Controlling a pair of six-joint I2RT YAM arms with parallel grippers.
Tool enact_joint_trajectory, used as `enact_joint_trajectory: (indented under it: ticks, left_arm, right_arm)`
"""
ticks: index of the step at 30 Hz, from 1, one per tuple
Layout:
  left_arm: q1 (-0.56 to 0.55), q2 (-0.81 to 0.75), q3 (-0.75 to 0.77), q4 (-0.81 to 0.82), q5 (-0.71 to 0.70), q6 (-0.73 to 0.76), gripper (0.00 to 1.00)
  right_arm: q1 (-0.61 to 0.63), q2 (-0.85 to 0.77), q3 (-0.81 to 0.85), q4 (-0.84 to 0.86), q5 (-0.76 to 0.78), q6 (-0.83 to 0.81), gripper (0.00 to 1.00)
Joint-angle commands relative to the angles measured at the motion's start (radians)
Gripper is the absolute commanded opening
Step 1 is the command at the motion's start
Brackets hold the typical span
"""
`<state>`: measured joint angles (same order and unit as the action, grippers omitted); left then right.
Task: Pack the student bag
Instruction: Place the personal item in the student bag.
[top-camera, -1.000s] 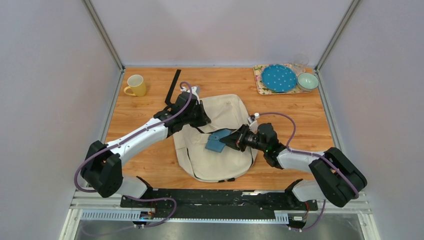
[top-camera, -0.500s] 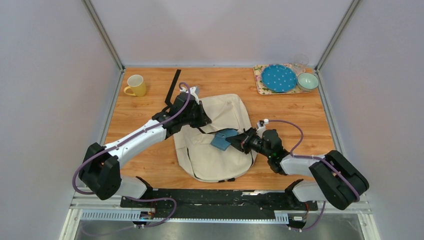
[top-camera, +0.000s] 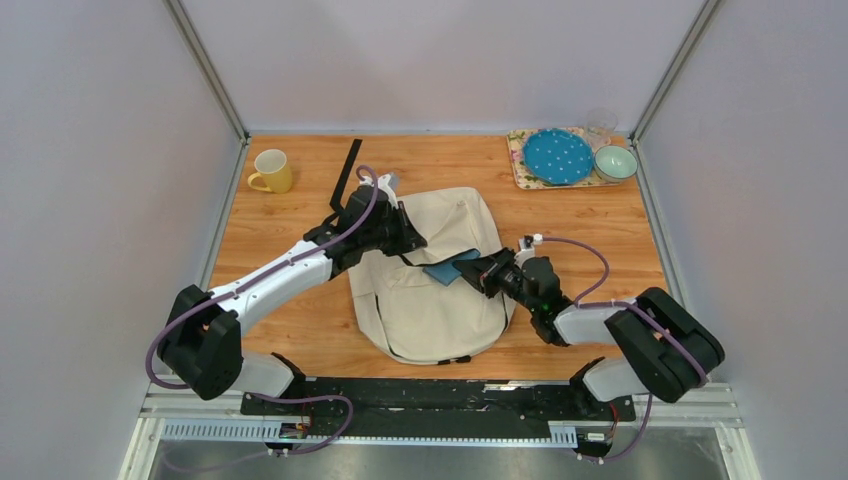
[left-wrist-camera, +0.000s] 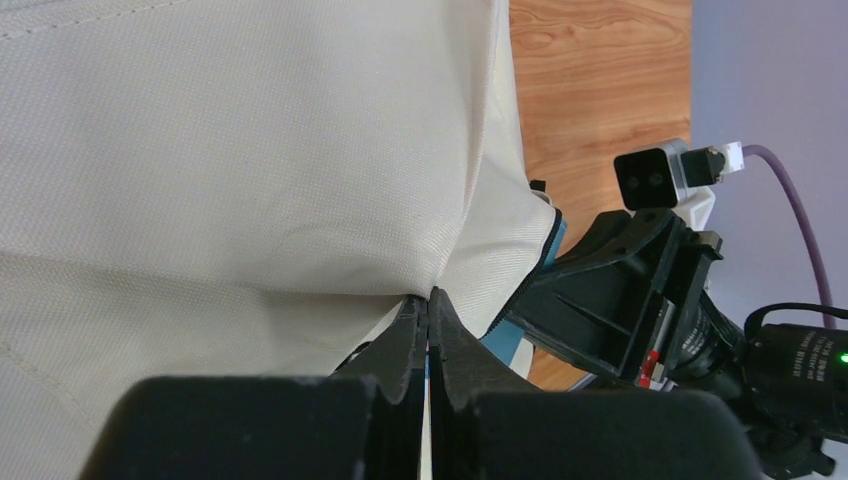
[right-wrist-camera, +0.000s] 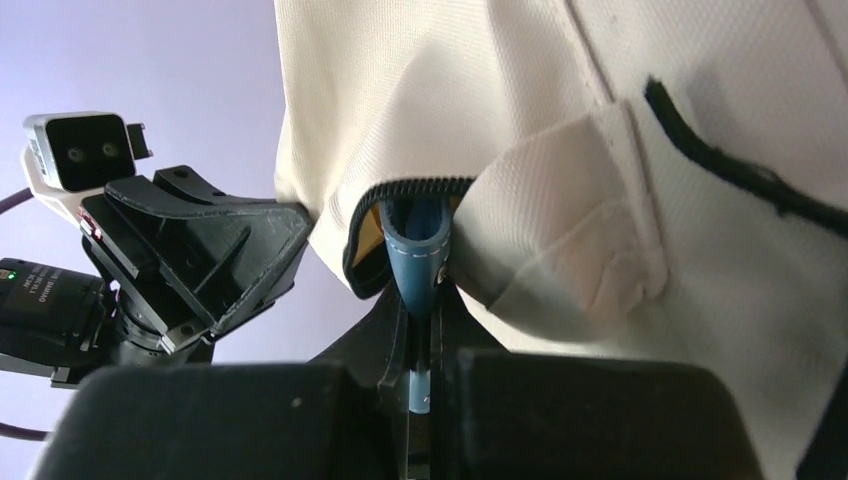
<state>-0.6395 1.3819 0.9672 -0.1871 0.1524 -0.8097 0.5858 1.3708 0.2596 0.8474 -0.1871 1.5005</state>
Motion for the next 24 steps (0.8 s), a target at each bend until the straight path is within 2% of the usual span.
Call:
enact_joint_trajectory:
  ticks: [1,7,13,15,16,19,24]
  left_arm:
    - [-0.008,-0.035,0.007,0.078,0.108,-0.043,0.00]
    - [-0.008,-0.034,0.002,0.081,0.110,-0.051,0.00]
    - [-0.006,-0.027,0.022,0.063,0.110,-0.040,0.00]
    - [-0.006,-0.029,0.024,0.054,0.104,-0.034,0.00]
    - [-0.006,-0.032,0.022,0.051,0.101,-0.032,0.00]
    - [0.001,-0.034,0.016,0.051,0.098,-0.032,0.00]
    - [0.008,-0.035,0.011,0.063,0.110,-0.039,0.00]
  right_arm:
    - [-0.006,0.099,0.062,0.338,0.126,0.047,0.00]
    - [0.005,0.223,0.112,0.487,0.153,0.055,0.00]
    - [0.028,0.220,0.093,0.502,0.273,0.009,0.00]
    - [0.026,0.168,0.075,0.441,0.314,-0.025,0.00]
    - [0.026,0.102,0.066,0.342,0.328,-0.040,0.00]
    - [0.026,-0.008,0.070,0.187,0.322,-0.109,0.00]
    - [0.025,-0.090,0.082,0.065,0.342,-0.155,0.00]
